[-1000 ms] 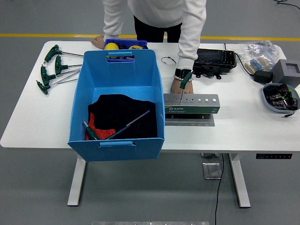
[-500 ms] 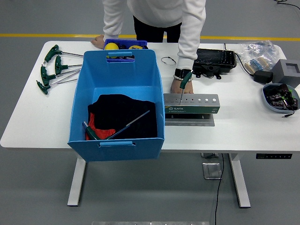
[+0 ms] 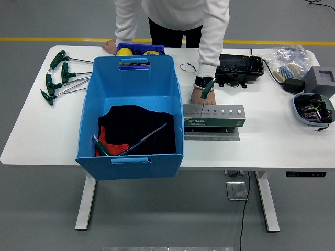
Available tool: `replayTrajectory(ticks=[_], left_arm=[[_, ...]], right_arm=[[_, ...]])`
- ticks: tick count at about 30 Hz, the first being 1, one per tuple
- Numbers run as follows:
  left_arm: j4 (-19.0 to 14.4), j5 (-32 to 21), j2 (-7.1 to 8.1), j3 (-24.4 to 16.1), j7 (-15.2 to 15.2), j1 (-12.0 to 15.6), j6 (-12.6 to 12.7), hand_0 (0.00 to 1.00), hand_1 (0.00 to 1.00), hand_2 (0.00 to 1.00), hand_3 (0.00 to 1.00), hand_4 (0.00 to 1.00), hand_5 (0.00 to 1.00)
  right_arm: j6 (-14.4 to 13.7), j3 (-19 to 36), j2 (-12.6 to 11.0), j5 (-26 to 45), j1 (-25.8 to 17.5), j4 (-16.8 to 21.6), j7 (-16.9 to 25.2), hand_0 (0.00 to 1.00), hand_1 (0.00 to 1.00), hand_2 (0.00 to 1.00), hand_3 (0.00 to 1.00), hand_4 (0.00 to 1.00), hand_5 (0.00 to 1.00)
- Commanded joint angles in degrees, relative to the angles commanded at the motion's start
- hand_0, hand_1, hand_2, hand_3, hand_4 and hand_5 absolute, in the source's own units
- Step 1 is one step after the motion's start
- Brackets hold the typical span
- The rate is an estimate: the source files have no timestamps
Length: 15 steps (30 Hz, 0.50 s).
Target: Lift tool from toolbox,place it in box,lift tool from toolbox,place it in box
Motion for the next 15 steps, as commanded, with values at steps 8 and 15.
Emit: replayTrajectory(ticks=[8,15], left_arm=[[0.00,0.63,0.03,-0.41,0.13,0.04,-0.07,0.750,0.718,0.766,0.774,0.792,0.750],[0.00,0.16,0.13,0.17,0.07,0.08,0.08,0.750,0.718,0.765,0.774,0.791,0.750]], right_arm=[[0.16,-0.34,0.14,-0.08,0.03,-0.06,-0.10,0.002,0.002,0.025,0.002,0.859,0.769],[0.32,-0.16,0.08,-0.16,0.09,-0.03,-0.27,0.002,0.002,0.025,0.002,0.860,0.770]])
